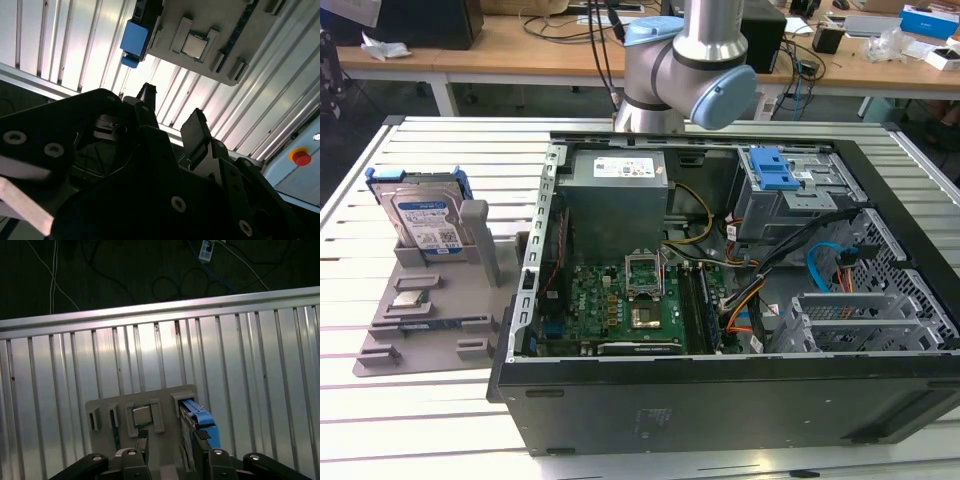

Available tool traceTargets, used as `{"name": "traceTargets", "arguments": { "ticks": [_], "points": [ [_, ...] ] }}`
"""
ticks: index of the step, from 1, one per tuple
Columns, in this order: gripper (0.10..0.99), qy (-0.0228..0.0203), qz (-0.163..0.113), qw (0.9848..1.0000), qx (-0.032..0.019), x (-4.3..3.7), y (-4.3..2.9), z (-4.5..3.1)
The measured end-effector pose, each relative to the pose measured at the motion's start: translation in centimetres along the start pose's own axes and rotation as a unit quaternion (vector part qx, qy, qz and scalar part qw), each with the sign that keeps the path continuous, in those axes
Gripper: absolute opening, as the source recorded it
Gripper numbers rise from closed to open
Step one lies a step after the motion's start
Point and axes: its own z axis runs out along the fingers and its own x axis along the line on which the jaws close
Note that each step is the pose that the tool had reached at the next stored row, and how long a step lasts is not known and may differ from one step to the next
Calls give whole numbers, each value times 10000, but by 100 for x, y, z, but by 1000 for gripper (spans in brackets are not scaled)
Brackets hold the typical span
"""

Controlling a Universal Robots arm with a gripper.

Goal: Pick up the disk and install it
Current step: 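Pick up the disk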

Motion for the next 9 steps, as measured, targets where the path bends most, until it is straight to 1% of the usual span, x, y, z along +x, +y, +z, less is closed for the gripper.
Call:
{"name": "traceTargets", "arguments": {
  "ticks": [1,7,9],
  "points": [
    [478,0,0,10000,0,-15,1,0],
    [478,0,-1,10000,1,-191,13,6],
    [478,-1,0,10000,1,-230,17,7]
  ]
}}
